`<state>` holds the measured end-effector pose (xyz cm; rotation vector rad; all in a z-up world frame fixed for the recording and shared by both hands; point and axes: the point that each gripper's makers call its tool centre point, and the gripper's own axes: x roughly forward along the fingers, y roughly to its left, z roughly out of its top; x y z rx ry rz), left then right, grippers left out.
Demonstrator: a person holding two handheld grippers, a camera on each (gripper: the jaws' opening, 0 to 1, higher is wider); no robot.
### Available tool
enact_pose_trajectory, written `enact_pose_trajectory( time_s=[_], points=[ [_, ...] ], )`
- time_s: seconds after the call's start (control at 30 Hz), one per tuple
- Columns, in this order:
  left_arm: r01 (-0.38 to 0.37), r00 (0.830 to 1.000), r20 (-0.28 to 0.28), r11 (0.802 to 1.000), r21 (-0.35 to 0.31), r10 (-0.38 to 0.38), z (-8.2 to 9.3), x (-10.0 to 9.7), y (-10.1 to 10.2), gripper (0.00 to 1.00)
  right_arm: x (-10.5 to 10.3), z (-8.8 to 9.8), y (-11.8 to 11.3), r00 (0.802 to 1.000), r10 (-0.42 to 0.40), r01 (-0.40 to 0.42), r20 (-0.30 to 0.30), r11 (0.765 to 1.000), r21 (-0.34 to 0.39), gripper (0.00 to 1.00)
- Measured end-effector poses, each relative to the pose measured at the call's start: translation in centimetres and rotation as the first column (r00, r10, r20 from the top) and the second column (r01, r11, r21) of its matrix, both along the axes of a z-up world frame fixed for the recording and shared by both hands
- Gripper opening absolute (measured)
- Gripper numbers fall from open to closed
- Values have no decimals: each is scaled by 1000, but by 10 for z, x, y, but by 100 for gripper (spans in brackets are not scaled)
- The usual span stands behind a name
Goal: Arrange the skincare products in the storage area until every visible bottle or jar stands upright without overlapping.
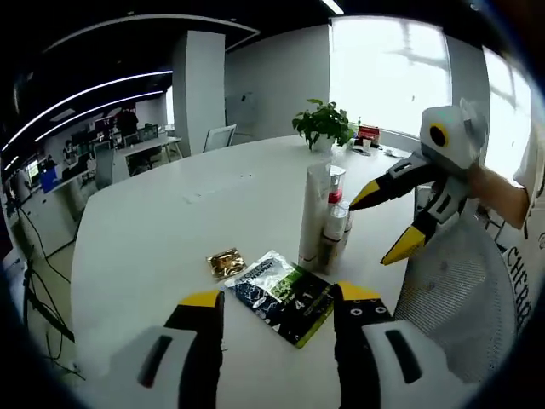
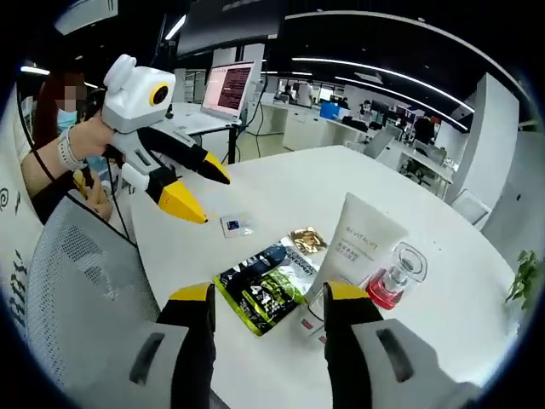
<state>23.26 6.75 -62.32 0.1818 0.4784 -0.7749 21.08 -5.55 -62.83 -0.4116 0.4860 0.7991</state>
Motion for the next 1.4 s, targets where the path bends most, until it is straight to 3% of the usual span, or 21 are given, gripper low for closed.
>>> enact_pose_trajectory(
  time_s=[0.37,0.53,1.4],
  points=[
    [-14,1000,22,1000,-16,15,6,0,2,65,0,3,-24,996,-85,85,-5,996,-1,67],
    [-25,999,27,1000,-15,26,12,-17,10,73,-2,6,-30,994,-110,110,-5,994,9,73],
    [-58,997,43,998,-24,59,19,-35,17,96,-9,6,-42,989,-147,147,-12,989,-14,97]
  ],
)
